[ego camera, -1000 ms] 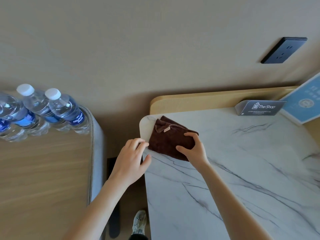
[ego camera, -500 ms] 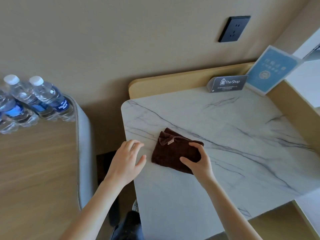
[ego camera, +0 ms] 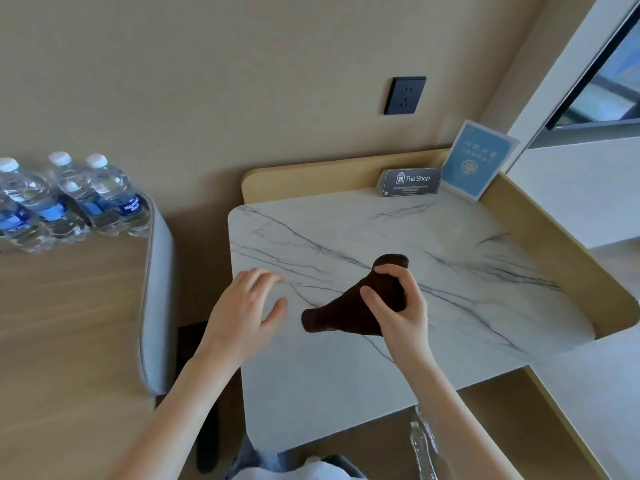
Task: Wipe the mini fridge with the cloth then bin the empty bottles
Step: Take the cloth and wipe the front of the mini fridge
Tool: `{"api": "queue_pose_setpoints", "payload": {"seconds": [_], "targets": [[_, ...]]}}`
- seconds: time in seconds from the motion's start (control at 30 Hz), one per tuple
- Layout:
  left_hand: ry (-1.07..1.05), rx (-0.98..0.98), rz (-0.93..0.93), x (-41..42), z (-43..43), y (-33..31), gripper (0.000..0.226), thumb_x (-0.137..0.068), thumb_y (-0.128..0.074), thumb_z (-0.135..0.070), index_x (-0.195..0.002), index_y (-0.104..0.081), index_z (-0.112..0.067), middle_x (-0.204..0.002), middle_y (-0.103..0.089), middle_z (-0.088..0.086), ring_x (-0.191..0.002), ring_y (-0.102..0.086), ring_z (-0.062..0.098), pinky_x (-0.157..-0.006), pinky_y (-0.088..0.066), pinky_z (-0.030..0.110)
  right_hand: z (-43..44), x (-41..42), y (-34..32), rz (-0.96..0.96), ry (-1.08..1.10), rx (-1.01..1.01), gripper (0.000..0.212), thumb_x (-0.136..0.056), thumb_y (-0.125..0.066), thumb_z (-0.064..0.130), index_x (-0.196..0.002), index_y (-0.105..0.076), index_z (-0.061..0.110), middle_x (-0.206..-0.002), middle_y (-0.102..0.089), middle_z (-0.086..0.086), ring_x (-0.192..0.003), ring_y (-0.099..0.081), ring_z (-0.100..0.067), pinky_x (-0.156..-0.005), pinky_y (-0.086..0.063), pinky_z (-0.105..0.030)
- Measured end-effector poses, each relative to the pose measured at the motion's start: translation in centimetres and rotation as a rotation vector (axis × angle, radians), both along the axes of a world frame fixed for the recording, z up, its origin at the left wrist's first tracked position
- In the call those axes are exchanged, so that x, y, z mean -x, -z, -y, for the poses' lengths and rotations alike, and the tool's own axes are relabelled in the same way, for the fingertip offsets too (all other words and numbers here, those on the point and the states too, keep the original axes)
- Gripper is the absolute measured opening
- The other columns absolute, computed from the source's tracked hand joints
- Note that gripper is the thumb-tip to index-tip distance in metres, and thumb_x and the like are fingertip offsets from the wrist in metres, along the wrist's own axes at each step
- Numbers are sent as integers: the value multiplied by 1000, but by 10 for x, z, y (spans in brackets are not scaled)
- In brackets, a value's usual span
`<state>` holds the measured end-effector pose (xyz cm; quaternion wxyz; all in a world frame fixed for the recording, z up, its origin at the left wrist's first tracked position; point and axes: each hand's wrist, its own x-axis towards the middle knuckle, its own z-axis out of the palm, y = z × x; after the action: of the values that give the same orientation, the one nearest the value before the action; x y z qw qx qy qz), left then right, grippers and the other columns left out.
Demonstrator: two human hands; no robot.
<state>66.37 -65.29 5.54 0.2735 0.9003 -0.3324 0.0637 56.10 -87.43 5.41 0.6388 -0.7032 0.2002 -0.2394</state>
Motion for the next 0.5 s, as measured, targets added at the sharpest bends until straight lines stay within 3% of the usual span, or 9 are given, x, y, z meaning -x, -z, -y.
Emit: {"api": "queue_pose_setpoints", "payload": {"seconds": [0.23,0.5], "targets": [[-26,-4,21,45,-1,-4,35,-89,-57,-27,-116,-66,-7,-112,-66,3,-106,-62,24,-82,-44,24,-16,45,3,40,-76,56,35,-84,-74,6,-109,-64,29,-99,-65,13,-97,-61,-7,-72,-51,-12],[-29,-51,-36,76,-15,8,45,-92,-44,-41,-118,-64,-10,-113,-64,0,-108,-60,20,-83,-47,25,-29,73,21,-16,-118,86,36,-84,-74,8,-108,-65,33,-104,-67,16,-104,-61,-6,-80,-51,-13]]}}
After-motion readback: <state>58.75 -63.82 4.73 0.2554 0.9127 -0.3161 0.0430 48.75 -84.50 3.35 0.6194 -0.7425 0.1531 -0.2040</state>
